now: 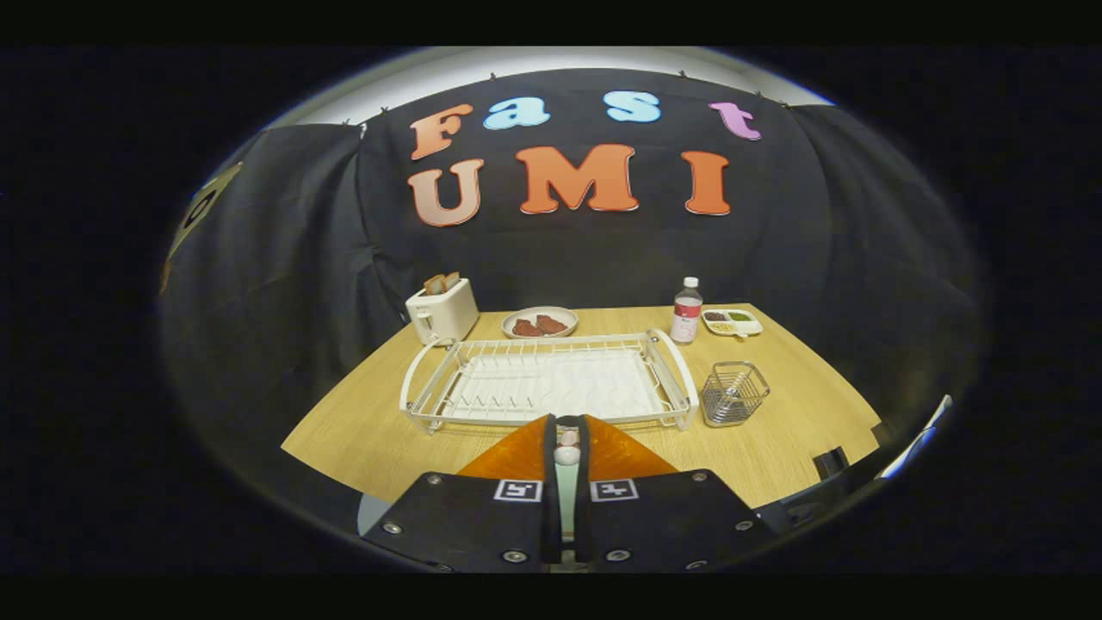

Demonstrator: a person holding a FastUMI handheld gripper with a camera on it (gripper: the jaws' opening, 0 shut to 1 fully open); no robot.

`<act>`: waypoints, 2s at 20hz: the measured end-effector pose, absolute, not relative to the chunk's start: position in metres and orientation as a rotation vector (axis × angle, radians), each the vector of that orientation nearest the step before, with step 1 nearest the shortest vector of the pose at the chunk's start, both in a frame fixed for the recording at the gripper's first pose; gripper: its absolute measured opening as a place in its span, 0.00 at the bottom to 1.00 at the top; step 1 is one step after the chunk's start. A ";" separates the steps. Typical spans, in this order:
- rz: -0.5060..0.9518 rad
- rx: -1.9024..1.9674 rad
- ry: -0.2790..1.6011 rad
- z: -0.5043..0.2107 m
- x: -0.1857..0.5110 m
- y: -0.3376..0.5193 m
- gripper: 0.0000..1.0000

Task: Take the plate from the dish rack, then take the spoon from the basket and place it into the plate.

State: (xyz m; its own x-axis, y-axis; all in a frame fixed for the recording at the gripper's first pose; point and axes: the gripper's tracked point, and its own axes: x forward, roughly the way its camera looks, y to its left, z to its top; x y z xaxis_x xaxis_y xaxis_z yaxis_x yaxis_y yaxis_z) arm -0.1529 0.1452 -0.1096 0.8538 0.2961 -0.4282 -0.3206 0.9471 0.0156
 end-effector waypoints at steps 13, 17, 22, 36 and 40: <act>0.394 -0.102 0.565 -0.166 -0.164 0.163 0.06; 0.401 -0.141 0.599 -0.186 -0.165 0.164 0.06; 0.400 -0.161 0.616 -0.197 -0.165 0.161 0.10; 0.241 -0.149 0.619 -0.184 -0.134 0.112 0.99; 0.212 -0.157 0.561 -0.158 -0.114 0.096 0.99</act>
State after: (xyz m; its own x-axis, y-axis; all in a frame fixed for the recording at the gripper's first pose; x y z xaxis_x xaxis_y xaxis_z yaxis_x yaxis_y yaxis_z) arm -0.1144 0.0956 -0.1577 0.8260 0.1558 -0.5418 -0.2412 0.9663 -0.0900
